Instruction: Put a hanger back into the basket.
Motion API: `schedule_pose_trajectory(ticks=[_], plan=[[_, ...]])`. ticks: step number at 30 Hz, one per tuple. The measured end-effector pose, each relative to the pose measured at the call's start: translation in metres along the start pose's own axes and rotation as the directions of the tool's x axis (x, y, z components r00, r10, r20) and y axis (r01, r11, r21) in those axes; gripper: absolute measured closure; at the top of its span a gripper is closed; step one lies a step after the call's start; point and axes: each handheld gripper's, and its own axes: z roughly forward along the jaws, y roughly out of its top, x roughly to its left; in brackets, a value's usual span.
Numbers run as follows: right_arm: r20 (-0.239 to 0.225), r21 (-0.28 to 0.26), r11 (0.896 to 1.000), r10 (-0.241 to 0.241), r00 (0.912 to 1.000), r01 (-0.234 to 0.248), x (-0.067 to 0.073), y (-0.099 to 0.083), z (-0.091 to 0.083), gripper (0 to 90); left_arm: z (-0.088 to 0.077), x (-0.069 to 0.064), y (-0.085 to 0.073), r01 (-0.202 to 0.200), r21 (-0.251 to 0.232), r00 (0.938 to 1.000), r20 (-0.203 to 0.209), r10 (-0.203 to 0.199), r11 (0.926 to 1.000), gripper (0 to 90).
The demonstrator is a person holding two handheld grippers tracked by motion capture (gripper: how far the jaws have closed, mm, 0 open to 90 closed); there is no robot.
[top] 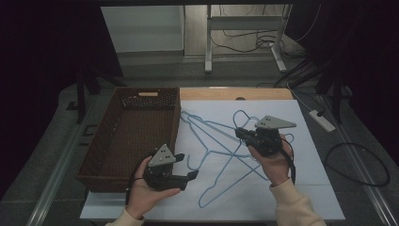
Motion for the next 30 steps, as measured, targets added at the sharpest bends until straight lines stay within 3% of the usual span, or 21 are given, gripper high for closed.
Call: schedule_pose_trajectory(ticks=[7, 12, 17, 23, 27, 30], plan=[[0.007, 0.001, 1.0, -0.016, 0.9999, 0.016, 0.005, 0.0, 0.001, 86.3, 0.014, -0.01, 0.013, -0.014, 0.001, 0.9995, 0.03, 0.014, 0.9999, 28.7], [0.004, -0.004, 1.0, -0.028, 0.9996, 0.028, 0.011, 0.002, 0.001, 86.3, 0.035, -0.02, 0.023, -0.042, 0.029, 0.9967, 0.07, 0.04, 0.9987, 29.2], [-0.007, -0.006, 0.999, -0.04, 0.9992, 0.04, 0.016, 0.003, 0.001, 86.3, 0.053, -0.021, 0.023, -0.039, 0.07, 0.9961, 0.082, 0.033, 0.9968, 31.4], [-0.01, -0.011, 0.999, -0.044, 0.999, 0.044, 0.02, 0.004, -0.001, 86.3, 0.066, -0.019, 0.02, -0.023, 0.088, 0.995, 0.099, 0.014, 0.9959, 34.0], [-0.017, -0.016, 0.999, -0.044, 0.9989, 0.043, 0.022, 0.004, 0.0, 86.3, 0.07, -0.019, 0.021, -0.022, 0.094, 0.9937, 0.111, 0.012, 0.9954, 39.5], [-0.022, -0.017, 0.999, -0.049, 0.9986, 0.048, 0.024, 0.005, 0.0, 86.3, 0.075, -0.018, 0.021, -0.019, 0.107, 0.9904, 0.138, 0.004, 0.994, 50.7]])
